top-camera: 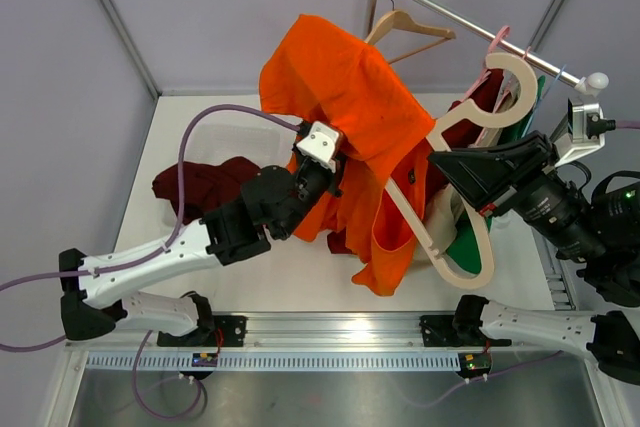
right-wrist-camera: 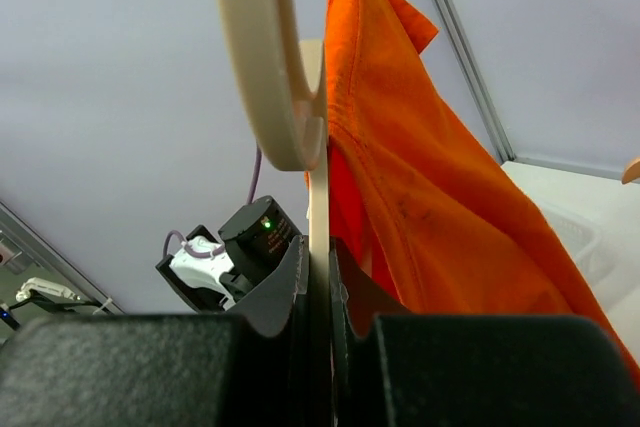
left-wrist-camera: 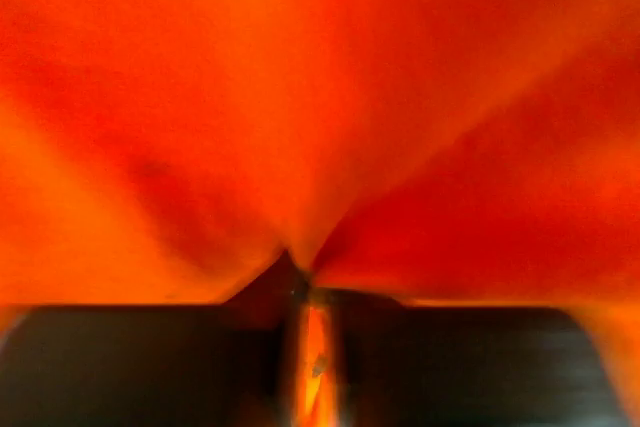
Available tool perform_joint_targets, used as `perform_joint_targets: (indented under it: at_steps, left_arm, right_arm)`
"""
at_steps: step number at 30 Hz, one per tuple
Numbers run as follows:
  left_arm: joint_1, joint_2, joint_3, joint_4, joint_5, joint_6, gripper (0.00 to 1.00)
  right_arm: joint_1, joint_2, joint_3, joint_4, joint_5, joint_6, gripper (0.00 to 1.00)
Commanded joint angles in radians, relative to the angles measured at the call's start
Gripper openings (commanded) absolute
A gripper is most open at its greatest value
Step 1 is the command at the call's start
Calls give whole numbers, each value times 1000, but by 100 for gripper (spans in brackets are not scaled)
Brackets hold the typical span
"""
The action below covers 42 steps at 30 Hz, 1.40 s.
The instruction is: Remove the t-shirt from the hanger
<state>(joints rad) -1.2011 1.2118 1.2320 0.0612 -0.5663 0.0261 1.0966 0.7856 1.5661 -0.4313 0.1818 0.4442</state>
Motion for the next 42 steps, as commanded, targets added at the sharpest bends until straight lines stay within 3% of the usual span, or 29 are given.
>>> perform_joint_targets:
  at_steps: [1, 8, 12, 20, 26, 35, 42]
  left_arm:
    - [14, -69, 21, 109, -95, 99, 0]
    - [136, -279, 3, -33, -205, 113, 0]
    - [354, -282, 121, -228, -144, 43, 0]
    - [936, -75, 571, -503, 265, -230, 0]
    - [1098, 66, 739, -534, 531, -393, 0]
    - [1253, 101, 681, -523, 584, -426, 0]
    - [1305, 25, 451, -431, 572, -437, 0]
  right_arm:
    - [-4, -34, 22, 49, -38, -15, 0]
    - [-4, -114, -55, 39, -21, -4, 0]
    - [-3, -158, -162, 3, 28, 24, 0]
    - [-4, -287, -306, -162, 97, 93, 0]
    - [-4, -315, -267, -199, 116, 65, 0]
    - [-4, -180, -248, -160, 67, 30, 0]
    - [-4, -131, -209, -150, 48, 17, 0]
